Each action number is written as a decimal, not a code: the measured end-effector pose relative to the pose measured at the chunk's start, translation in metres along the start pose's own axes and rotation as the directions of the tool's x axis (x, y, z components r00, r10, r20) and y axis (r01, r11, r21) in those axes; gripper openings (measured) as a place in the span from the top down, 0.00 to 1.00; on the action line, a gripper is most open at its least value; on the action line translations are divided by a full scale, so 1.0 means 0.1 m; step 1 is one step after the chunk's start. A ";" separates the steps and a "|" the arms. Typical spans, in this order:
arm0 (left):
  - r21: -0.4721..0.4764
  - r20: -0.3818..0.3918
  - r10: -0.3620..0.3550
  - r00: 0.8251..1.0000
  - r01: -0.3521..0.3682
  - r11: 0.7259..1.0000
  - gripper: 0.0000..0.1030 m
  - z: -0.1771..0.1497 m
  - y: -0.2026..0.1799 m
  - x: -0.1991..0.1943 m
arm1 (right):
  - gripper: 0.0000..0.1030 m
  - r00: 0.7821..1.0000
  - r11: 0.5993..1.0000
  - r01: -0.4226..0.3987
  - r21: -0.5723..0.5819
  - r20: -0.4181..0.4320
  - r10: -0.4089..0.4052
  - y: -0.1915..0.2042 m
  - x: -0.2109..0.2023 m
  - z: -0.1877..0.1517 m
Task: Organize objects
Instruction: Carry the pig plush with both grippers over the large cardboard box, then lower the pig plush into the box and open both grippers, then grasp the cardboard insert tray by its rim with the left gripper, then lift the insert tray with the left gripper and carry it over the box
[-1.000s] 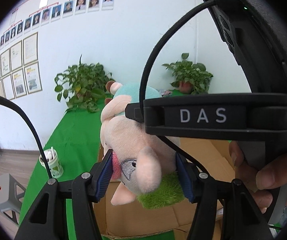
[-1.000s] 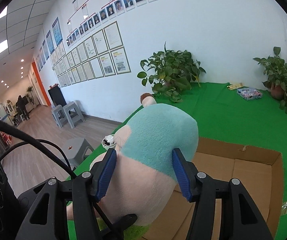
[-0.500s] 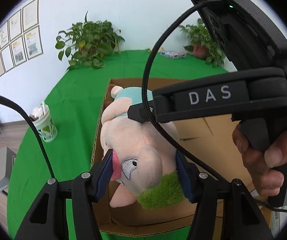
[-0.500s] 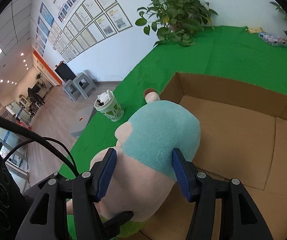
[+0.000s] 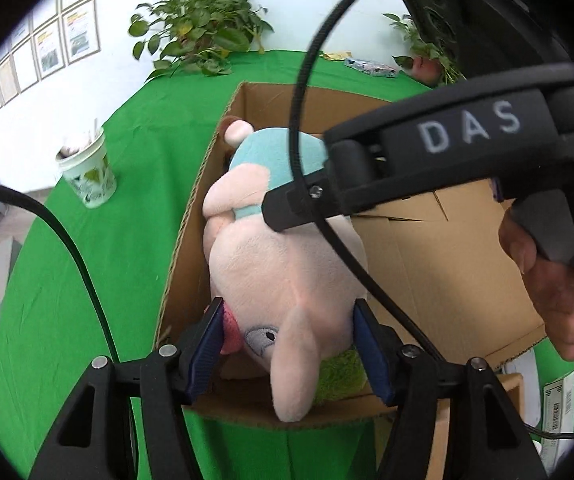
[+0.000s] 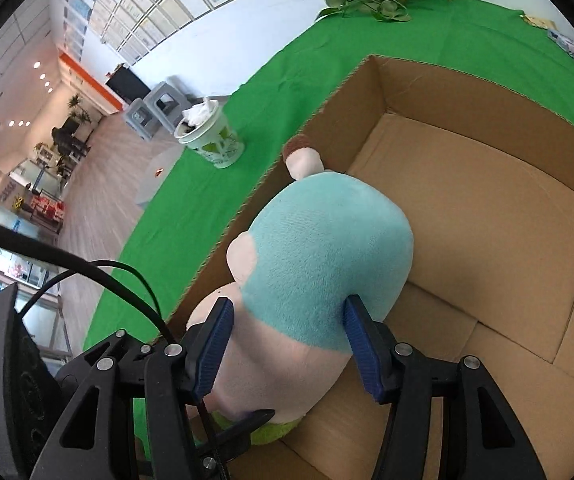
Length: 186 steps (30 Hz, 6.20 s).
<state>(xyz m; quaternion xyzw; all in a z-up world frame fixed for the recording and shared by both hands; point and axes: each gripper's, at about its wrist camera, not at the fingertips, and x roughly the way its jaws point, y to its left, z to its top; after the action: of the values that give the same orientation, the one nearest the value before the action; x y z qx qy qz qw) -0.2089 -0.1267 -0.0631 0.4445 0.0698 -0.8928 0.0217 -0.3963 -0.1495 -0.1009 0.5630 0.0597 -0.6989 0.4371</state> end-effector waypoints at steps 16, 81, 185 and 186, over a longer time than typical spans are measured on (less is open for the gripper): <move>-0.049 0.074 0.052 0.996 -0.048 0.998 0.36 -0.10 0.19 -0.40 | 0.14 0.994 0.995 -0.042 0.095 0.105 0.032 0.00 -0.13 -0.25; -0.152 0.067 -0.250 0.966 0.258 0.954 0.53 -1.54 -0.10 -0.75 | 0.13 0.913 0.953 0.302 -0.035 0.297 -0.279 1.28 -1.24 -3.70; 0.180 0.313 -0.123 0.942 0.068 0.981 0.91 0.91 -0.82 -1.02 | 0.84 0.576 0.854 0.470 0.223 0.656 -0.488 0.94 -2.98 -1.44; 0.175 0.298 -0.117 0.947 0.066 0.982 0.91 0.91 -0.78 -0.94 | 0.84 0.587 0.856 0.468 0.220 0.647 -0.487 0.86 -2.90 -1.38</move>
<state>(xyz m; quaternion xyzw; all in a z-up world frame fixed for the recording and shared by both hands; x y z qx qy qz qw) -0.2321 -0.0649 0.0747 0.2970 0.0129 -0.9537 -0.0456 -0.2413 0.0349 0.1287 0.2347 0.0345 -0.9470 0.2168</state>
